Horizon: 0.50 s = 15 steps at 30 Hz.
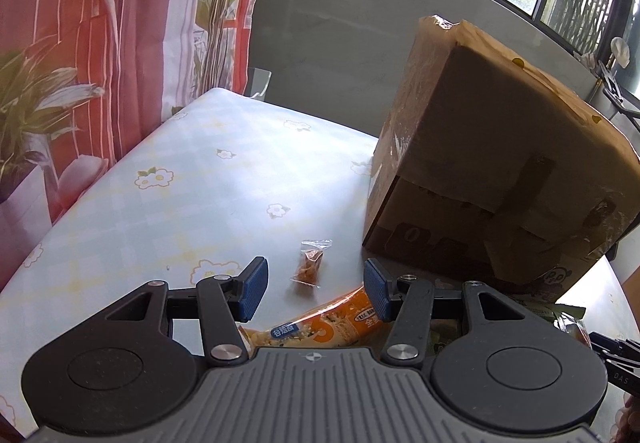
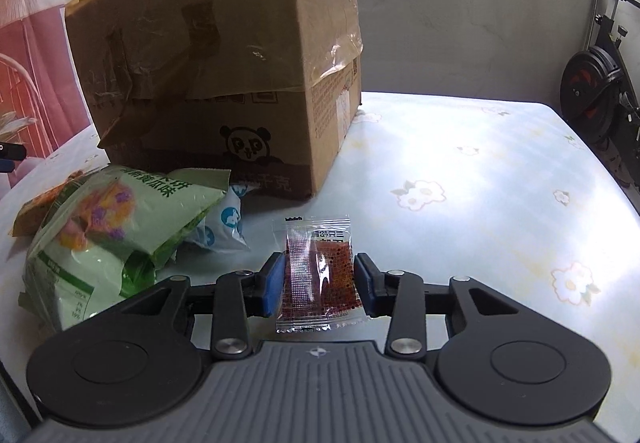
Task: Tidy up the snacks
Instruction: 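Grasp the small clear nut packet with the left tool while the right tool grasps the red sauce sachet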
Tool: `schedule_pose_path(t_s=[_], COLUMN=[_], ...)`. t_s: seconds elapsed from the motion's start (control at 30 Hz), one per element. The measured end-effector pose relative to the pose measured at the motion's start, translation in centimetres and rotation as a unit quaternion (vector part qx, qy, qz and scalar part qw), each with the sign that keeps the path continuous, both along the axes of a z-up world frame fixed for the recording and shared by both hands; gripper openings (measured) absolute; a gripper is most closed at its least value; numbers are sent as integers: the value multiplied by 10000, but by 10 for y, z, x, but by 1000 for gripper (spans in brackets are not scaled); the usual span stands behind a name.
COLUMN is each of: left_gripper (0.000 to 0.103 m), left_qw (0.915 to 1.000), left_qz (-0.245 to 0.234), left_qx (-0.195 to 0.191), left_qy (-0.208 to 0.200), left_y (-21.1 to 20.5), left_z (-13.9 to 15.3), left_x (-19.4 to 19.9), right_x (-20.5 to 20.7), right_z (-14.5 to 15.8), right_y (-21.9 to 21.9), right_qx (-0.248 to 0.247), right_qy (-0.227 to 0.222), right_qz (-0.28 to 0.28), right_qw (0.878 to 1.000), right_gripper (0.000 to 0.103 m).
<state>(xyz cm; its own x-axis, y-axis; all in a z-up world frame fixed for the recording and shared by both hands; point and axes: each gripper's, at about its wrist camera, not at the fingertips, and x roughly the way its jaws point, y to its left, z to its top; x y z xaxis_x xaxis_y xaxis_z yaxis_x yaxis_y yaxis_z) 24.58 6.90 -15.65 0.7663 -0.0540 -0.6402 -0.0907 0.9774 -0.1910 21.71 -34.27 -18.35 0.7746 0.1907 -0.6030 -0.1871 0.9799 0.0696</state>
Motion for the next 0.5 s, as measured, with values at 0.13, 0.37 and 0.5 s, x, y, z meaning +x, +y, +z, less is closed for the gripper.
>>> schedule_pose_path(t_s=[0.13, 0.37, 0.5], left_gripper=[55, 54, 45], left_qw=[10000, 9998, 9997], left_qz=[47, 72, -53], left_qx=[23, 136, 78], left_qy=[31, 124, 231], left_y=[2, 3, 2], left_z=[-1, -12, -22], left_x=[0, 11, 23], right_x=[8, 1, 4], right_z=[-7, -12, -14], right_y=[8, 6, 12], right_qx=[-141, -161, -311], right_qy=[-83, -168, -157], right_qz=[-47, -151, -108], right_qw=[9999, 9996, 9993], right_gripper=[40, 40, 40])
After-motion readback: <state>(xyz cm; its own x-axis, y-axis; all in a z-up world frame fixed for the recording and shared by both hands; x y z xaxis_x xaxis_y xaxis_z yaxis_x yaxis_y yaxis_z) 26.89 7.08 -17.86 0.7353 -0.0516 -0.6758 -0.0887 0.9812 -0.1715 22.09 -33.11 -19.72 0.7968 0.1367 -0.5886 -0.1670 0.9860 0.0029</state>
